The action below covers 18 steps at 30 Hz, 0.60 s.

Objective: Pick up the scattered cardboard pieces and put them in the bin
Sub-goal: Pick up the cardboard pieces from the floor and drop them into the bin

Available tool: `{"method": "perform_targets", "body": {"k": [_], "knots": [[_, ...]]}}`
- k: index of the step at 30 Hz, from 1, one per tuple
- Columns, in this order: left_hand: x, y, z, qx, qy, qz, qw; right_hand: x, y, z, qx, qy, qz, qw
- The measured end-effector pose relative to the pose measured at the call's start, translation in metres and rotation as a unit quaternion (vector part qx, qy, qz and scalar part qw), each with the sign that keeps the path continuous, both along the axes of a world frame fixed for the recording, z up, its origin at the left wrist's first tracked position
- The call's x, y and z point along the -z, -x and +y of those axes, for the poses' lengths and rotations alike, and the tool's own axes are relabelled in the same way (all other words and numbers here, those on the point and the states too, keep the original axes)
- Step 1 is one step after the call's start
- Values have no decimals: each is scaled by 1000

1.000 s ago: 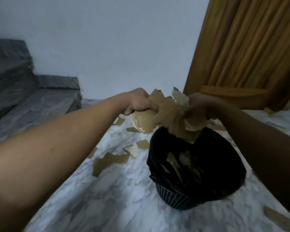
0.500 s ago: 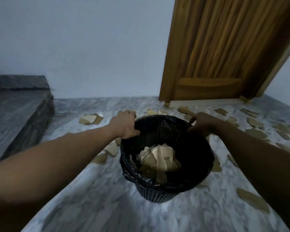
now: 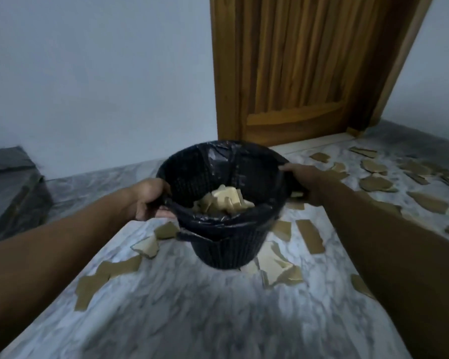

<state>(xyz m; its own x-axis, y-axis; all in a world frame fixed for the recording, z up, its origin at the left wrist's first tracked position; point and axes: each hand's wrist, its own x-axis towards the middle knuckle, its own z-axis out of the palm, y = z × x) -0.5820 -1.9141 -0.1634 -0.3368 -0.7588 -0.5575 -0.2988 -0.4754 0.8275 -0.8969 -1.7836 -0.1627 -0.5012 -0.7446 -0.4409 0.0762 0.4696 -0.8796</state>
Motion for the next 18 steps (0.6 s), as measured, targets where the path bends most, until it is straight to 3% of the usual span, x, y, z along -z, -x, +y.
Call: {"method": "perform_targets", "body": {"k": [5, 8, 12, 18], "knots": [[-9, 91, -4, -58, 42, 145, 987, -1, 4, -25, 14, 42, 22, 999], [-5, 152, -7, -69, 51, 200, 976, 10, 3, -37, 13, 95, -79, 992], [13, 201, -23, -71, 79, 155, 982, 38, 25, -58, 131, 176, -210, 953], [51, 227, -46, -57, 137, 72, 986, 101, 44, -76, 218, 176, -305, 910]]}}
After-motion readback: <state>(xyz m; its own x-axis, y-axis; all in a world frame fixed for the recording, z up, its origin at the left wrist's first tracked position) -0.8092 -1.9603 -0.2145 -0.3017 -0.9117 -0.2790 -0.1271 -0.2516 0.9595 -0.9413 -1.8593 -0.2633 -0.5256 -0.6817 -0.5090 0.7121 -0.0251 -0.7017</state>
